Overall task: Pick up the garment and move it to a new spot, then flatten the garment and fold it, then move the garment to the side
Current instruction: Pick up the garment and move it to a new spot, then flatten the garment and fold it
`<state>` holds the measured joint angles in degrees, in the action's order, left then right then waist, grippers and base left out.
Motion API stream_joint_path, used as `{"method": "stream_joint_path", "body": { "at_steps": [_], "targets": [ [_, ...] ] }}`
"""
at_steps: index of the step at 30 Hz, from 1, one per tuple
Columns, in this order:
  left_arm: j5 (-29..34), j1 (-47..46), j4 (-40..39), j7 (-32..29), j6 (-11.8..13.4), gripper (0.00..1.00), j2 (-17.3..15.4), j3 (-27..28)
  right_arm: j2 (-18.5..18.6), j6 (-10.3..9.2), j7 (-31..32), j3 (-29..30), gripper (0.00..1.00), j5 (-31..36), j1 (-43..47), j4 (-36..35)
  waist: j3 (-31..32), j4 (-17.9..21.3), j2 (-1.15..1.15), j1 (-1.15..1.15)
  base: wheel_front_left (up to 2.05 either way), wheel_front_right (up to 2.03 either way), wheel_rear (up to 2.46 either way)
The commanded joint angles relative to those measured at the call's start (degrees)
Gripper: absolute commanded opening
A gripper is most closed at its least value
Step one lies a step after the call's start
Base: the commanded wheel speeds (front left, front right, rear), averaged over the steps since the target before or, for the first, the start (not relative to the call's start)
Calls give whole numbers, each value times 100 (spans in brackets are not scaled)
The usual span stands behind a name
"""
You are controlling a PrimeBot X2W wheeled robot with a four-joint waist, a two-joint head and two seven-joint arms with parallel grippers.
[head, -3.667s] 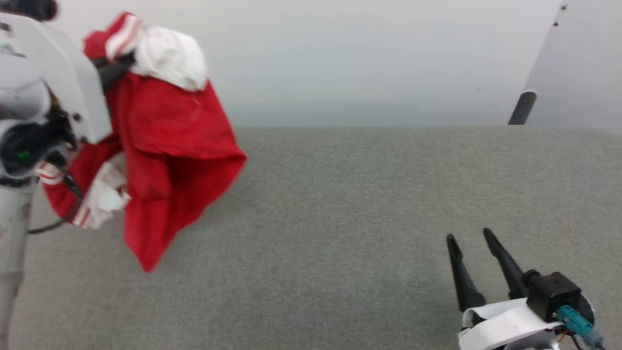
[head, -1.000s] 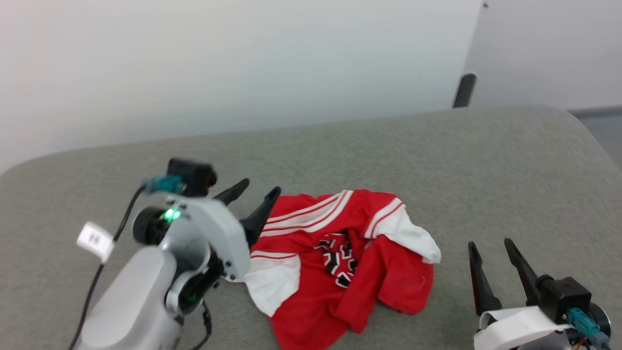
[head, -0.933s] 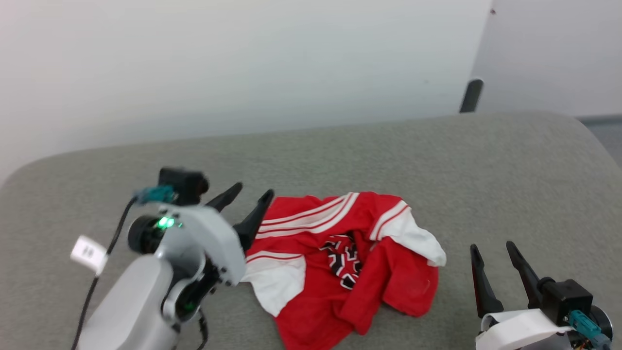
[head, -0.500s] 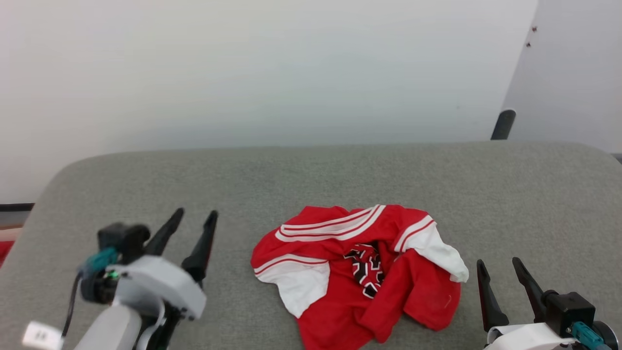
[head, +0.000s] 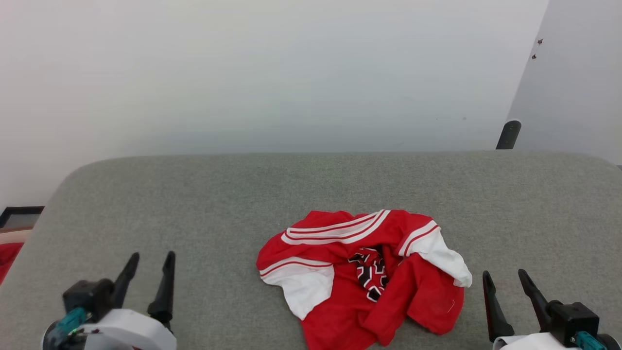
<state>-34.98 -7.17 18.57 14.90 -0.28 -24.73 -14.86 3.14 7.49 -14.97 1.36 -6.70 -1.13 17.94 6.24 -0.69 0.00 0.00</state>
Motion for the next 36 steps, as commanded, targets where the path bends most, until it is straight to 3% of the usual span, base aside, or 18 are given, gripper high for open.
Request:
{"method": "stream_joint_path", "body": {
  "at_steps": [1, 12, 20, 25, 30, 36],
  "targets": [
    [94, 115, -101, 29, 51, 100, 59, 148, 9, 0, -29, 28, 100, 5, 76, -32, -4, 7, 0, 0, 0, 0, 0],
    [804, 676, -559, 23, -132, 100, 460, 969, 1, 0, -30, 113, 100, 29, 130, -128, -47, 56, 0, 0, 0, 0, 0],
    [868, 573, -442, -48, -330, 100, 557, 910, 2, 0, -30, 42, 100, 41, 9, -110, -124, 127, 0, 0, 0, 0, 0],
    [689, 398, -515, -496, -425, 100, 526, 789, 27, 0, -23, -28, 100, 7, -98, -101, -199, 205, 0, 0, 0, 0, 0],
    [280, 110, -678, -1615, -478, 100, 444, 667, 38, 0, -5, -105, 100, -49, -177, -107, -297, 316, 0, 0, 0, 0, 0],
    [-356, -311, -875, -3396, -278, 100, 400, 545, 41, 0, 22, -244, 100, -120, -289, -77, -436, 494, 0, 0, 0, 0, 0]
  ]
}}
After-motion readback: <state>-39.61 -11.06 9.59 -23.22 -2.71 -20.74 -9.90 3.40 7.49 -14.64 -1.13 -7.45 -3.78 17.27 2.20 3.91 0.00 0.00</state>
